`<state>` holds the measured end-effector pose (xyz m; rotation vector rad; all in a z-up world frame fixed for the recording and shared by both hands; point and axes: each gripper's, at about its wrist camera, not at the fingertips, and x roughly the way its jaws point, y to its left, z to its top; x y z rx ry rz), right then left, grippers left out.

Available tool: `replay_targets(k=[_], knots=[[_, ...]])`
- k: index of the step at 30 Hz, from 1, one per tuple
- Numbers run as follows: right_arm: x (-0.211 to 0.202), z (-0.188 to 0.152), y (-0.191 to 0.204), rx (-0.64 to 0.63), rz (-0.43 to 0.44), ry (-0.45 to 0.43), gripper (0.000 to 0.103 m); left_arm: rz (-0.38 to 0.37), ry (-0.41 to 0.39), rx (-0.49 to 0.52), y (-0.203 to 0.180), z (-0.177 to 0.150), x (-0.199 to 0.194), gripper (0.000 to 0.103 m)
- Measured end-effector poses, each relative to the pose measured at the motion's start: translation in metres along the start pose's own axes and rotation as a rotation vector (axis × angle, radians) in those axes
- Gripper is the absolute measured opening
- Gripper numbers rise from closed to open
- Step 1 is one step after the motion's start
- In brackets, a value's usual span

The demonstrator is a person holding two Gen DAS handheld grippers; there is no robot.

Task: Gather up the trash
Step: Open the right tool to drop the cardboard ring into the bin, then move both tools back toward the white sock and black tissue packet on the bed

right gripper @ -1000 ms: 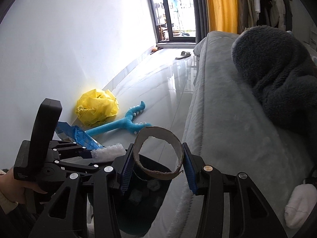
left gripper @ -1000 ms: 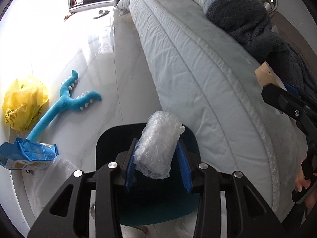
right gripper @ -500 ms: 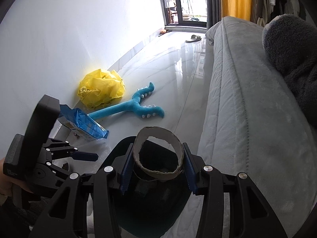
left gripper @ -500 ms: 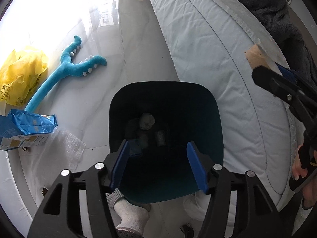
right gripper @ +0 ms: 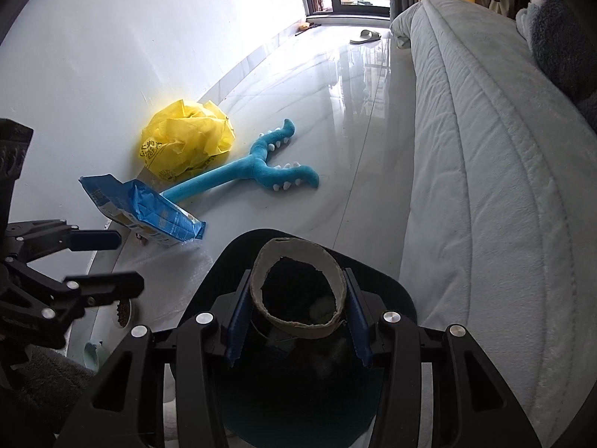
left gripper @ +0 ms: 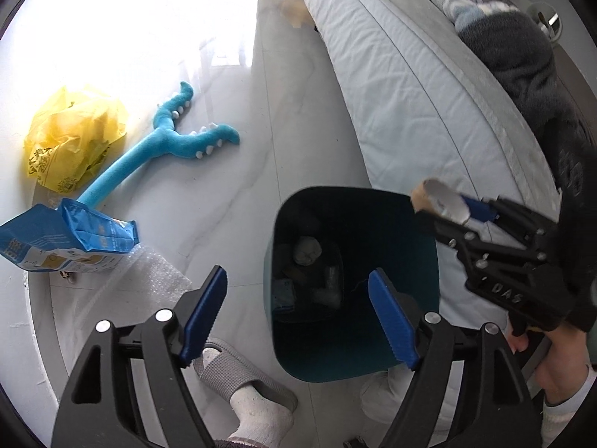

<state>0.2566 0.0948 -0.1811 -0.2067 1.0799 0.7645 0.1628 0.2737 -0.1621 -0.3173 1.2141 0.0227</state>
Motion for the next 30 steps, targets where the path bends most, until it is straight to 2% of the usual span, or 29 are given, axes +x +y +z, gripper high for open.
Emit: replay_targets(k=[7,12,18,22,24,30], knots=[[0.028,-0.009,0.007,-0.008,-0.007,0.073,0.048,-0.030,-0.095,-0.060,0.017,0.007,-0.024,0.081],[0.048,-0.018,0.008,-0.014,-0.007,0.143,0.048,-0.026,-0.200,-0.043,0.015,0.012,-0.046,0.084],[0.057,-0.023,0.013,-0.034,-0.009,0.183,0.049,-0.058,-0.309,-0.037,0.013,0.015,-0.070,0.086],[0.062,-0.026,0.015,-0.041,-0.009,0.216,0.049,-0.045,-0.395,-0.016,0.007,0.017,-0.087,0.090],[0.062,-0.027,0.016,-0.043,-0.013,0.222,0.057,-0.025,-0.442,0.007,0.002,0.018,-0.096,0.092],[0.051,-0.025,0.018,-0.045,-0.015,0.204,0.072,0.047,-0.576,0.099,-0.019,0.015,-0.118,0.096]])
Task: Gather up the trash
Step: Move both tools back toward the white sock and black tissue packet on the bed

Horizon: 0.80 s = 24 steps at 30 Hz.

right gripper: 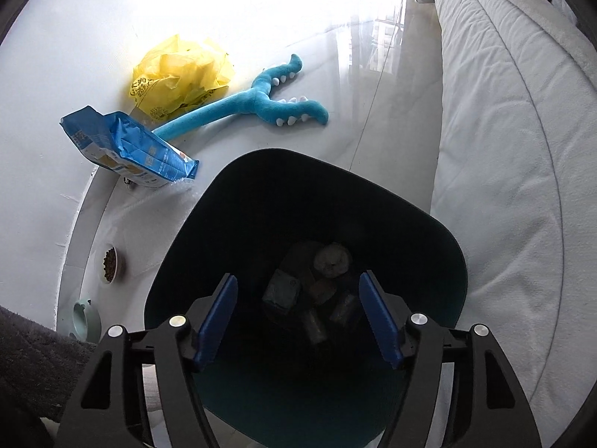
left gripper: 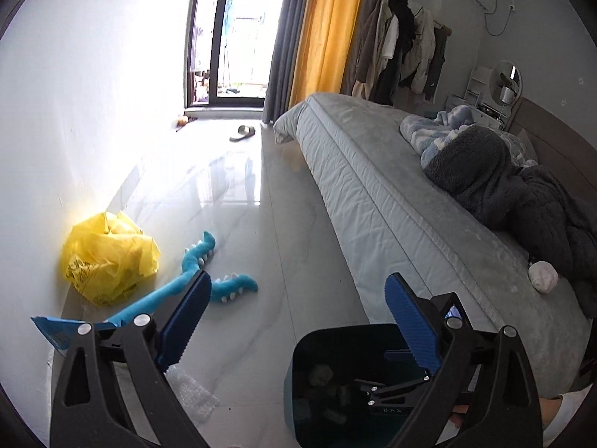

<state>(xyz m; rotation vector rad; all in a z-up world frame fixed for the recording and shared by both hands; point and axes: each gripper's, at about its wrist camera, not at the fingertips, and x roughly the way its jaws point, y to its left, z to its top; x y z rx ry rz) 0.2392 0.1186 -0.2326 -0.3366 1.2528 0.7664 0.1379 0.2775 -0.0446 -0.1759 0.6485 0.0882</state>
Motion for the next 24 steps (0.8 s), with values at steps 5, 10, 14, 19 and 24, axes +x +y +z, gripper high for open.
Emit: replay_targets(k=[5,10,14,19,24], knots=[[-0.021,0.002,-0.002,0.012,0.016,-0.057,0.077,0.013,-0.066,0.044,-0.014,0.003,-0.008,0.097],[-0.046,0.003,-0.004,0.024,0.050,-0.125,0.080,0.007,-0.130,0.027,-0.022,0.010,-0.017,0.097],[-0.063,0.004,-0.006,0.020,0.058,-0.169,0.080,0.005,-0.183,0.008,-0.029,0.017,-0.024,0.098],[-0.094,0.000,-0.016,0.020,0.083,-0.257,0.081,-0.007,-0.215,0.004,-0.044,0.024,-0.027,0.098],[-0.128,-0.009,-0.032,0.014,0.082,-0.355,0.085,-0.037,-0.227,0.006,-0.065,0.028,-0.027,0.098]])
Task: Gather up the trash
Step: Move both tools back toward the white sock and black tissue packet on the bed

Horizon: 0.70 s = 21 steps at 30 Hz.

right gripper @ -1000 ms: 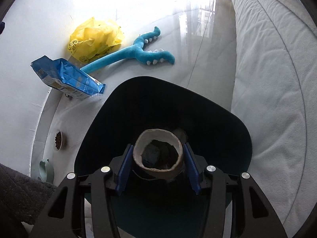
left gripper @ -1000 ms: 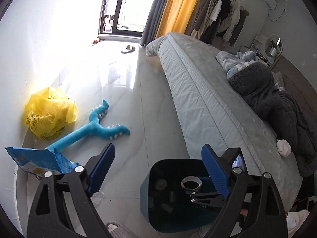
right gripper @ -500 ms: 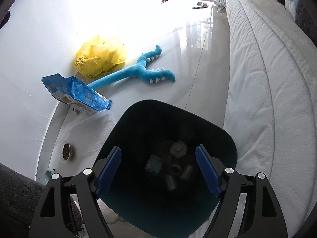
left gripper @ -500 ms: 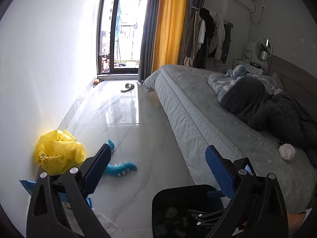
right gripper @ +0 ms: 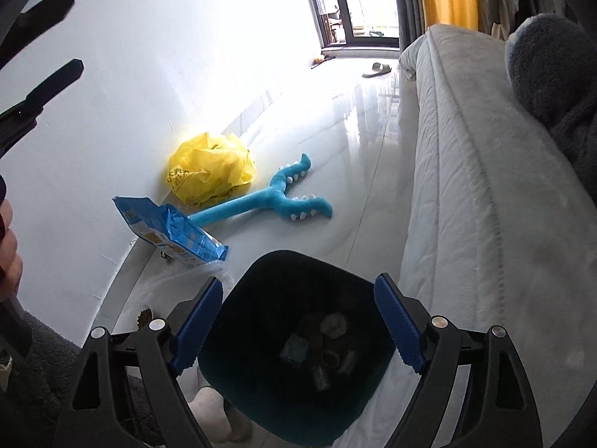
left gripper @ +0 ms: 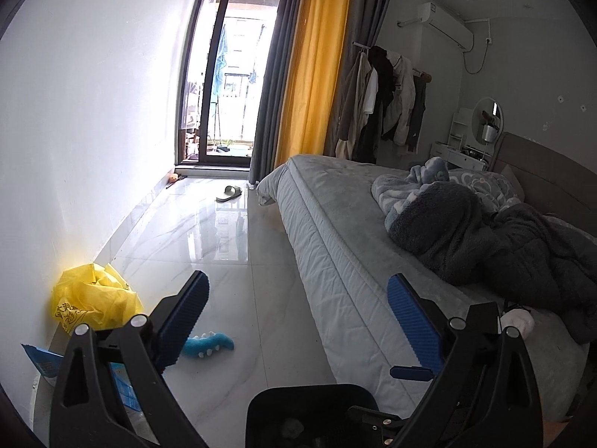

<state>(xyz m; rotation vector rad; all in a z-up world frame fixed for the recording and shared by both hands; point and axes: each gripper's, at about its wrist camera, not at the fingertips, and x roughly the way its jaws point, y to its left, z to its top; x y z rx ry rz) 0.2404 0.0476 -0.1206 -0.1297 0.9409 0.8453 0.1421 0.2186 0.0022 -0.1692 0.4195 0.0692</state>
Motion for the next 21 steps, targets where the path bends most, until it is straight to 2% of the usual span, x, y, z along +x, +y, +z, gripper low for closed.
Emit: replay_targets(k=[11,21], knots=[[-0.069,-0.003,-0.052,0.019,-0.111,-0.138,0.085,-0.080,0.003,0.021,-0.059,0.004,0.010,0.098],[-0.118,-0.019,-0.106,0.093,-0.206,-0.197,0.086,-0.177,0.041,0.027,-0.107,-0.005,0.025,0.098]])
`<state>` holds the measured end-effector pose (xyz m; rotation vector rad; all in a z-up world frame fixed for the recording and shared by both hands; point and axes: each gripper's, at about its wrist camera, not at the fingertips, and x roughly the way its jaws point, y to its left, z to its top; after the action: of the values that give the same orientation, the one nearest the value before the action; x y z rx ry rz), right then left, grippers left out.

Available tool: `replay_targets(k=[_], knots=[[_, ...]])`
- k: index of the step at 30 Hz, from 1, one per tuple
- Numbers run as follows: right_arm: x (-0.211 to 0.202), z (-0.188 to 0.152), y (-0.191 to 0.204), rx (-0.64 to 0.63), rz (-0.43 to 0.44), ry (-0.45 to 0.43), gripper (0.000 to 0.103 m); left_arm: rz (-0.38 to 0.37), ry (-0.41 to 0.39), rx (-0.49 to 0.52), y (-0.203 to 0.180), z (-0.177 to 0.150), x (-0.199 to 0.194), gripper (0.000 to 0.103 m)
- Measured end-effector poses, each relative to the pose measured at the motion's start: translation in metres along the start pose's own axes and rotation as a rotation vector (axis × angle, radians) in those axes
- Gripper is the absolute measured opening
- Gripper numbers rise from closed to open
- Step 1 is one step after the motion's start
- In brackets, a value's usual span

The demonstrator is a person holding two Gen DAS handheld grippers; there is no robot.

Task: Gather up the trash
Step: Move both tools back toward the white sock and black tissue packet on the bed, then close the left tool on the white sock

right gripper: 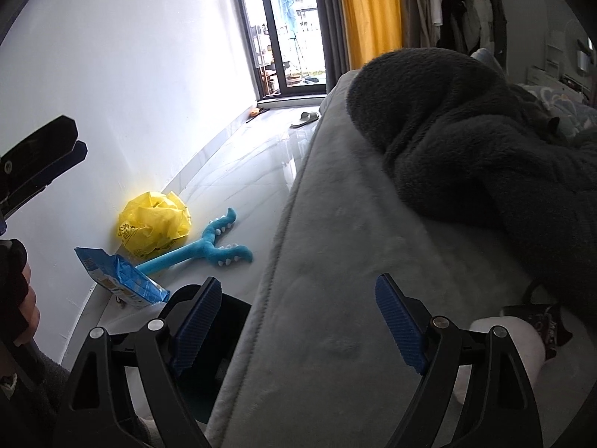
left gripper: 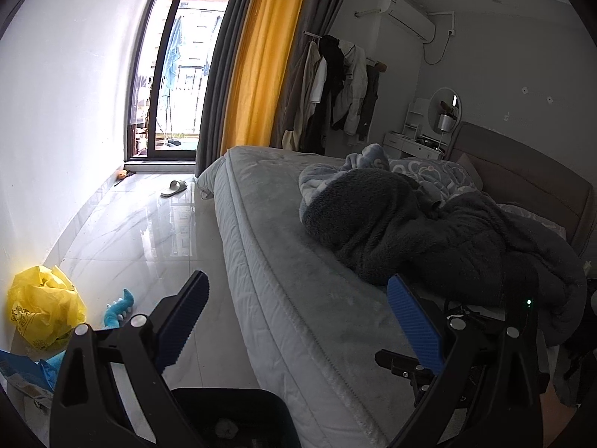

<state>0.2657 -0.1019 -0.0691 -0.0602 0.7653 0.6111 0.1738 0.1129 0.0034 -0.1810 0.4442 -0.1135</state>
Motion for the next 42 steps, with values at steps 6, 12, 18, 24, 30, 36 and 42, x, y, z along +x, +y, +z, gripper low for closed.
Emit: replay_targets(k=[6,12,18,24,30,36,42], knots=[[-0.022,-0.004,-0.038,0.046,-0.050,-0.022,0.086,-0.070,0.039,-0.016,-0.025,-0.006,0.018,0.098],[-0.036,-0.012,-0.071,0.092,-0.082,-0.016,0.087,-0.154,0.105,-0.037,-0.050,-0.016,0.041,0.098],[-0.049,-0.019,-0.106,0.141,-0.109,-0.017,0.087,-0.243,0.171,-0.057,-0.076,-0.029,0.061,0.098],[-0.064,-0.028,-0.133,0.166,-0.148,-0.020,0.087,-0.336,0.231,-0.043,-0.107,-0.043,0.078,0.098],[-0.080,-0.037,-0.157,0.188,-0.175,-0.028,0.087,-0.388,0.290,-0.041,-0.135,-0.058,0.096,0.097],[-0.093,-0.048,-0.173,0.193,-0.211,-0.025,0.087,-0.420,0.364,-0.064,-0.156,-0.077,0.119,0.097],[-0.099,-0.055,-0.187,0.217,-0.217,-0.022,0.087,-0.457,0.403,-0.089,-0.170,-0.086,0.131,0.096]])
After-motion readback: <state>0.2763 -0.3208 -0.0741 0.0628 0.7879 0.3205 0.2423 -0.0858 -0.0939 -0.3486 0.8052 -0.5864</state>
